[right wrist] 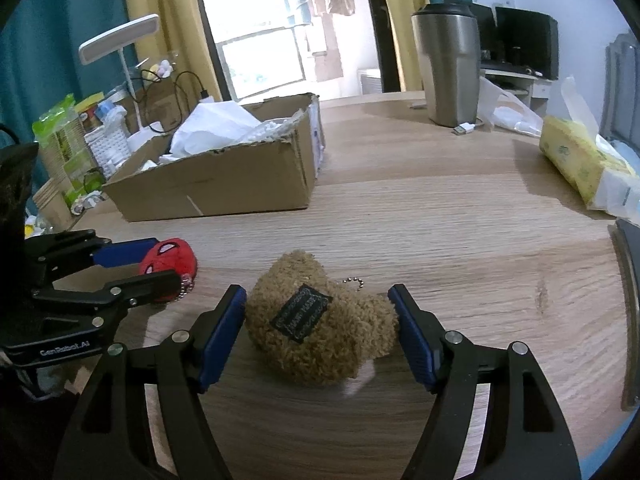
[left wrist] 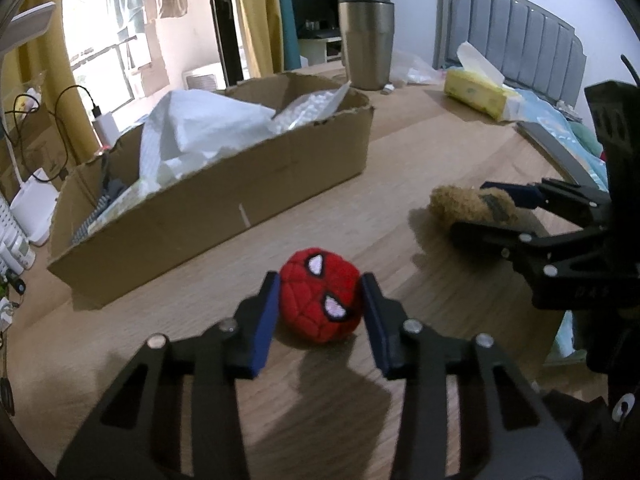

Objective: Organize soft objects
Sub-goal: 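Lift the teddy plush in the right tool and red ball in the left tool over the box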

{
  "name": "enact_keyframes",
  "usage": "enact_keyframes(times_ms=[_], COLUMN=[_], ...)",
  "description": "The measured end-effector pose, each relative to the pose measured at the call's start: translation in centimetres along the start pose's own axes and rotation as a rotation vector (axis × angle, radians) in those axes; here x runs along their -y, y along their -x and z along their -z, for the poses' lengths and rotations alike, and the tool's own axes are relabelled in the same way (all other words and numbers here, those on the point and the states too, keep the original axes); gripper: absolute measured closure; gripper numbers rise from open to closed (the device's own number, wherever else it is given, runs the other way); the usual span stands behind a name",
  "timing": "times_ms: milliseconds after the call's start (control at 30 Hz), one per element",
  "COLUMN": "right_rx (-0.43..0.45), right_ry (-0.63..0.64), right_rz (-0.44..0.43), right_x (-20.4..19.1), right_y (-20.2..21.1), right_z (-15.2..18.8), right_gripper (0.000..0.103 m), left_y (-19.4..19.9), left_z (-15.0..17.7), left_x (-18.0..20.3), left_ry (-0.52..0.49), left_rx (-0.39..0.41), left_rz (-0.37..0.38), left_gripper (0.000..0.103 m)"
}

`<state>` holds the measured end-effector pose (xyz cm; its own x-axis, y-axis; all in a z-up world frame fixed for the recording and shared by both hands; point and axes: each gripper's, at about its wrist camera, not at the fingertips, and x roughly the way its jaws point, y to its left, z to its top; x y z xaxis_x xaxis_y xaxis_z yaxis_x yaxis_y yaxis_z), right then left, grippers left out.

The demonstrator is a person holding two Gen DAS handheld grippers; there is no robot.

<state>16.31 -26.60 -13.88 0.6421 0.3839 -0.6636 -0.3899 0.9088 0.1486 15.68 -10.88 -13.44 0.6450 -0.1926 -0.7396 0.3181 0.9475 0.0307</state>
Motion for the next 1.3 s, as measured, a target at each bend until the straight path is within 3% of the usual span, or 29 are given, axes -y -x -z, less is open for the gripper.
enact_keyframes(times_ms=[300,1300], right_rx=[0.012,0.105], right_ry=[0.036,0.138], right_rz=[0.0,-0.012], right_x=[-0.8,-5.0], right_y=[0.3,3.0], right_z=[-0.2,-5.2], right_gripper=[0.039,0.04], left_y=[1.5,9.1], left_z=[-0.2,-0.3], left_x=[-0.2,-6.5], left_ry=[0.01,0.162], left_rx=[0.04,0.232], left_rz=[0.001,-0.049], left_gripper=[0.063,0.063])
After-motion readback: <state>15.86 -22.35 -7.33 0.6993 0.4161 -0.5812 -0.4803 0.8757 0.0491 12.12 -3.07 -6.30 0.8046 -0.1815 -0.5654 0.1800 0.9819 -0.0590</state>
